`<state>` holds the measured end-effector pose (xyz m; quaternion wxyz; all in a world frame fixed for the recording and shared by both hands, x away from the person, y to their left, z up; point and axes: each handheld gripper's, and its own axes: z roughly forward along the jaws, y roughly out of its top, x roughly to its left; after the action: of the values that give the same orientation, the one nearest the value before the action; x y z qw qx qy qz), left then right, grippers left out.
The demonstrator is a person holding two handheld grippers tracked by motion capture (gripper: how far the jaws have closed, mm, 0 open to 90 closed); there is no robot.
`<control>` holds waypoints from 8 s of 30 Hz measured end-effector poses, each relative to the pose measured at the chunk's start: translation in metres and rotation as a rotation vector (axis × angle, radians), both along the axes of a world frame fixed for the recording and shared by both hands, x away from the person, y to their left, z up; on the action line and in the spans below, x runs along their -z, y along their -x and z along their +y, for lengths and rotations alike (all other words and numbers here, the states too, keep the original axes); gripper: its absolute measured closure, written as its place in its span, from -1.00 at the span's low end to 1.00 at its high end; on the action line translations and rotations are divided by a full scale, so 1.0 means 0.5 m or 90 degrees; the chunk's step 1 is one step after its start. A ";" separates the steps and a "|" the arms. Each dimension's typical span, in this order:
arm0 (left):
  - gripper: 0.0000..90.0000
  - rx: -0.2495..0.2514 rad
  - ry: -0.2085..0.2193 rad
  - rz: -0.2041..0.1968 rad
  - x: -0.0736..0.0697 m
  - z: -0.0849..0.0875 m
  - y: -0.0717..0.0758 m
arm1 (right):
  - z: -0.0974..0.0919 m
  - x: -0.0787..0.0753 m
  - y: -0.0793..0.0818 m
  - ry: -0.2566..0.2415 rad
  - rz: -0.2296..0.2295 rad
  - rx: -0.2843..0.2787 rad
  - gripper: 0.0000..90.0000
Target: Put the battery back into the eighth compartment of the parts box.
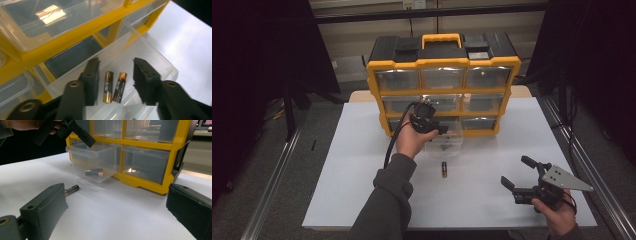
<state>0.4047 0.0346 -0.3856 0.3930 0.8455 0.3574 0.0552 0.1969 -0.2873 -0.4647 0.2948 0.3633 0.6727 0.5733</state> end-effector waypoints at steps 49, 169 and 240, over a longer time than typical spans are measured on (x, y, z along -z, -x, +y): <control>-0.58 -0.040 0.034 -0.049 0.014 0.095 0.118 | 0.006 0.000 0.000 0.008 0.001 0.005 -0.95; 0.73 0.022 0.023 0.078 0.085 0.043 0.151 | 0.009 -0.002 0.001 0.001 -0.004 0.000 -0.92; 0.72 -0.019 -0.020 0.019 -0.005 0.028 -0.002 | 0.000 -0.001 0.001 -0.007 -0.003 0.004 -0.92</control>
<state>0.4059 0.0484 -0.3832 0.3733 0.8469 0.3748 0.0537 0.1964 -0.2871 -0.4643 0.2964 0.3659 0.6677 0.5766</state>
